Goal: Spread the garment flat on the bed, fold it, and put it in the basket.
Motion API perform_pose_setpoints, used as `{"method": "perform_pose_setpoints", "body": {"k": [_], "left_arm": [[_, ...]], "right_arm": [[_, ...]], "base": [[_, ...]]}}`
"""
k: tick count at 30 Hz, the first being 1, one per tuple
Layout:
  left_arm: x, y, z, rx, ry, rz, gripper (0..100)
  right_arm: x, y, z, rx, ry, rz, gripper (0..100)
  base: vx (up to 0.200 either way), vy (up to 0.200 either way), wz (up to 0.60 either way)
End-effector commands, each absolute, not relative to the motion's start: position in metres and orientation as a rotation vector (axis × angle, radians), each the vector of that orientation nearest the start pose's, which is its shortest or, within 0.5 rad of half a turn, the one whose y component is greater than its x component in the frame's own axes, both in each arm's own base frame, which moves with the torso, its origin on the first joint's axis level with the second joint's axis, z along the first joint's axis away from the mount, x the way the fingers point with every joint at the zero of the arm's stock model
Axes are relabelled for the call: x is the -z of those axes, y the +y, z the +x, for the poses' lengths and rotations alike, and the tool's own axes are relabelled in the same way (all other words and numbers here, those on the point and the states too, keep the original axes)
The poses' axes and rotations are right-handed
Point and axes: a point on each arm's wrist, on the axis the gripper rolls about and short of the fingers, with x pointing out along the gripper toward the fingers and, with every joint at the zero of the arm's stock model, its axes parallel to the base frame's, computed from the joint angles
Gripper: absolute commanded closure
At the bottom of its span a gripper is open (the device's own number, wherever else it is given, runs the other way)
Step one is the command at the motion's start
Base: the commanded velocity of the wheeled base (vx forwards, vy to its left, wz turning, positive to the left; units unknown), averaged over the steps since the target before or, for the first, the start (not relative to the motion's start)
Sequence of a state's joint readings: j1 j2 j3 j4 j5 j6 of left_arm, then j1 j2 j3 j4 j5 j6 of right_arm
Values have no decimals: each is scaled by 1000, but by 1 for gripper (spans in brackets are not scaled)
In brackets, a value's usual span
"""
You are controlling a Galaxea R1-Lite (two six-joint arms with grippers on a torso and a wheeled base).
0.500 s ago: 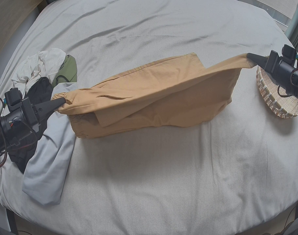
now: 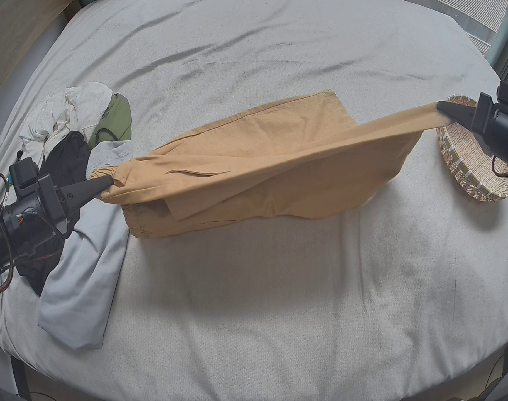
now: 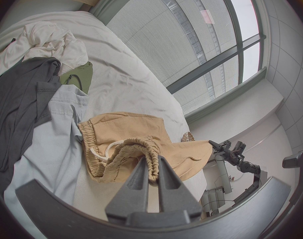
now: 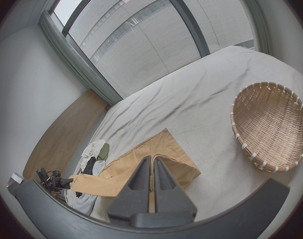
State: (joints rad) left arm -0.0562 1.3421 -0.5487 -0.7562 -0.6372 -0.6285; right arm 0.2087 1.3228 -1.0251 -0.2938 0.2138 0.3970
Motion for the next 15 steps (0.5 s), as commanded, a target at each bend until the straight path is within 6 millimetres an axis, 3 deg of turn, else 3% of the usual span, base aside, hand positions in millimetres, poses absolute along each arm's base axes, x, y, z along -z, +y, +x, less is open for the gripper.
{"method": "perform_pose_setpoints", "body": {"k": [1, 7, 11, 15], "left_arm": [[-218, -25, 203, 659, 247, -611, 100], [-216, -25, 205, 655, 254, -613, 100], [-212, -25, 209, 645, 271, -621, 100], [-210, -24, 211, 639, 284, -637, 100]], "right_arm": [[-316, 44, 196, -408, 57, 391, 100], [-302, 46, 216, -390, 112, 394, 100], [-291, 52, 247, -393, 127, 392, 100], [-293, 60, 271, -413, 93, 392, 100]], "base": [[0, 0, 0], [0, 0, 0], [0, 0, 0], [0, 0, 0]]}}
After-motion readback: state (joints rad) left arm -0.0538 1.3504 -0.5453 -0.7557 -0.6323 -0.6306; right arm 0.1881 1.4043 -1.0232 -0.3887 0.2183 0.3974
